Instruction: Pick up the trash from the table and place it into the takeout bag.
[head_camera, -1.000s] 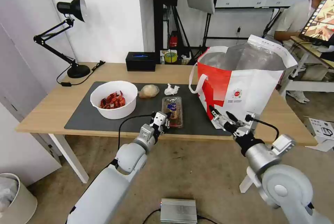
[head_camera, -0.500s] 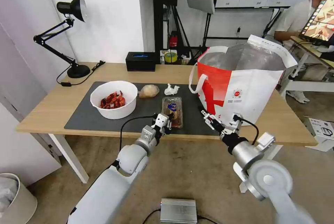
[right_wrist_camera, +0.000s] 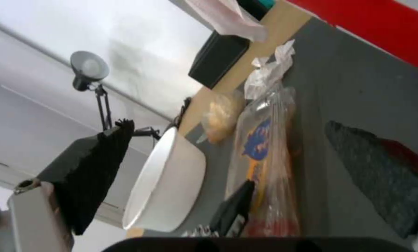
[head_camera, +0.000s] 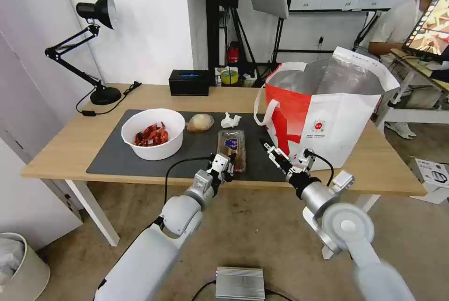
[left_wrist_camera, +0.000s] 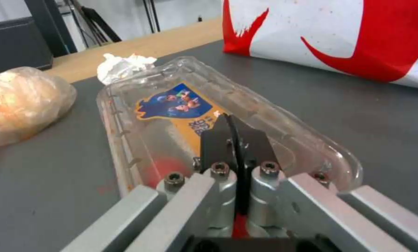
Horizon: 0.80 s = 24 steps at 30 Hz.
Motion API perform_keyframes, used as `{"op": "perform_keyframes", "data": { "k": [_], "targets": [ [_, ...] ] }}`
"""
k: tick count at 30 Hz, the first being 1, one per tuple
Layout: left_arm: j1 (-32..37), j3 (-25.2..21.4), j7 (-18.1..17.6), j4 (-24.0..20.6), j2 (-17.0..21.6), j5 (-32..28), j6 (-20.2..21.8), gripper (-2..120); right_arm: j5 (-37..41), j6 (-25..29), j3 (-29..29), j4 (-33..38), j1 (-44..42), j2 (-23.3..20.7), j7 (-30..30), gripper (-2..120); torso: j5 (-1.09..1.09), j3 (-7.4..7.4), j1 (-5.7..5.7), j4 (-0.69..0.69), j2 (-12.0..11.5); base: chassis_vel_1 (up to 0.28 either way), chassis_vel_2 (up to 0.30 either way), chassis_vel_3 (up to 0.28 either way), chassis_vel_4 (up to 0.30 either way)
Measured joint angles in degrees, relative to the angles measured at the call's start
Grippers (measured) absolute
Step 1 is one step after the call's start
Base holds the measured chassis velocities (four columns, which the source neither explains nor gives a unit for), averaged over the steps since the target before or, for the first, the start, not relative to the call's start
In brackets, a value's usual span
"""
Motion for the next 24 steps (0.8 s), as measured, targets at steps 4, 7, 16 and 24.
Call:
{"op": "perform_keyframes", "data": {
  "k": [4, 7, 16, 24],
  "targets": [
    [0.1, 0.1, -0.6, -0.1, 0.1, -0.8, 0.0, 0, 0.4, -0.1, -1.2, -2.0, 2.8, 0.9, 1.3, 100, 0.00, 0.00, 0.00, 0.00, 0.0, 0.000, 0.000, 0.000, 0.000],
    [0.1, 0.4, -0.9, -0.1, 0.2, -1.2, 0.0, 0, 0.5, -0.2, -1.9, -3.4, 4.5, 1.5, 2.1, 100, 0.00, 0.00, 0.00, 0.00, 0.0, 0.000, 0.000, 0.000, 0.000],
    [0.2, 0.8, -1.2, -0.4, 0.2, -1.9, 0.3, 0, 0.8, -1.2, -3.6, -7.2, 9.1, 2.1, 3.8, 100, 0.00, 0.00, 0.00, 0.01, 0.0, 0.000, 0.000, 0.000, 0.000],
    [0.1, 1.0, -1.2, -0.3, 0.1, -2.0, 0.3, 0, 1.0, -6.4, -4.8, -10.5, 12.9, 3.2, 6.9, 100, 0.00, 0.00, 0.00, 0.00, 0.0, 0.000, 0.000, 0.000, 0.000]
  ]
}}
